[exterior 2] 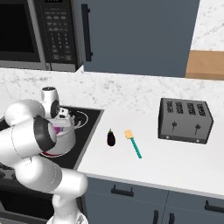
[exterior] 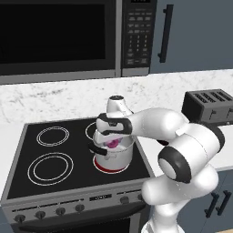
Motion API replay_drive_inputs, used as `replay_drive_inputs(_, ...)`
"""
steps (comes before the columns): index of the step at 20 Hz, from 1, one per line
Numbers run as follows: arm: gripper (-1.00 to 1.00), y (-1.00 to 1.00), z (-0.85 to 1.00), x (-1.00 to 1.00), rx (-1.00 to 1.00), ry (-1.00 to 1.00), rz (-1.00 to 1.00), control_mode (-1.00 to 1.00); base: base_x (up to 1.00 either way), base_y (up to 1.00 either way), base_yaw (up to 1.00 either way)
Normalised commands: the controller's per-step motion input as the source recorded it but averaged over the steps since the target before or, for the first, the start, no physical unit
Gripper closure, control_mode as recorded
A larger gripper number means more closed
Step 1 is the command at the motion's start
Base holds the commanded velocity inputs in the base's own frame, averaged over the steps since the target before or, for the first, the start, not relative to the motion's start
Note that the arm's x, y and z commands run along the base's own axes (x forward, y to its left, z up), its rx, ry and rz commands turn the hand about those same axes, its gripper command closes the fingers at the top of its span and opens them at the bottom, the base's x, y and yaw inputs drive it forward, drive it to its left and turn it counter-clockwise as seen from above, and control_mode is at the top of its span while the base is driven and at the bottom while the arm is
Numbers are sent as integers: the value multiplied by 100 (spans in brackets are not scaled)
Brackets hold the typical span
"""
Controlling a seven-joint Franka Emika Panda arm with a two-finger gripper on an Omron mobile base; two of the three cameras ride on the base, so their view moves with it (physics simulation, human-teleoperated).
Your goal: Put the onion and eggplant in the pot. Retrieve the spatula and lightly stir the vegetables in the pot.
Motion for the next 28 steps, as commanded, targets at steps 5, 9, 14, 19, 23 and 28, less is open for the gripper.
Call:
replay_drive_inputs(5, -100, 0, 6, 0, 6, -5, -1, -100, 0, 0, 0)
replay_drive_inputs(9, -100, 0, 44, -1, 6, -9, -6, -100, 0, 0, 0)
replay_drive_inputs(14, -100, -4, 88, -6, 1, -1, -11, -100, 0, 0, 0)
replay_drive_inputs(19, -100, -83, 96, -36, -1, 3, -13, -100, 0, 0, 0)
replay_drive_inputs(23, -100, -100, 22, -5, 0, 13, -13, -100, 0, 0, 0)
replay_drive_inputs(28, -100, -100, -34, 13, 1, 0, -1, -100, 0, 0, 0)
